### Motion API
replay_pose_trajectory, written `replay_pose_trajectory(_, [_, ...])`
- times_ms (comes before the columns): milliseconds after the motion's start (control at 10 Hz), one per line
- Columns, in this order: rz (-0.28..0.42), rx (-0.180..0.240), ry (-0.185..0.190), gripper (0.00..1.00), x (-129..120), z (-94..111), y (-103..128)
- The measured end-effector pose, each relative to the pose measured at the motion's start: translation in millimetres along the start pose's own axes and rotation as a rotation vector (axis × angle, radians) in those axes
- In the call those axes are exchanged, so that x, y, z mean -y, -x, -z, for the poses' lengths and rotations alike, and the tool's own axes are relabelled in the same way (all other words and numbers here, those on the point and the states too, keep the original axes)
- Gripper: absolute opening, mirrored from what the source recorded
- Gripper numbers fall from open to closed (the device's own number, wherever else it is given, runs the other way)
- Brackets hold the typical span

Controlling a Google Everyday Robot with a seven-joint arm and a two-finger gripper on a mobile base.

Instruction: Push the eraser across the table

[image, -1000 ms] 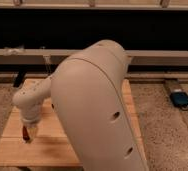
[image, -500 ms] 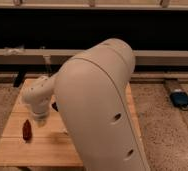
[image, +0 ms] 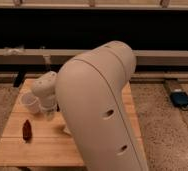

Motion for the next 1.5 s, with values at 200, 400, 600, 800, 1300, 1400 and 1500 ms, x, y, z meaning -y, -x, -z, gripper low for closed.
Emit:
replay_pose_trajectory(200, [-0.024, -0.026, -0.012, 0.00, 14, 6, -33])
replay_pose_trajectory(400, [-0.040, -0.055, -0.033, 0.00, 34, 12, -65])
replay_pose_trajectory(600, [-0.044, -0.079, -0.048, 0.00, 51, 15, -87])
replay_pose_trajectory(800, [-0.039, -0.104, -0.061, 0.00, 69, 16, -98])
replay_pose_trajectory(1300, [-0.021, -0.182, -0.082, 0.00, 112, 12, -130])
replay_pose_trajectory(1400, [-0.017, -0.204, -0.084, 0.00, 120, 12, -138])
replay_pose_trajectory(1500, [-0.011, -0.224, -0.089, 0.00, 126, 12, -144])
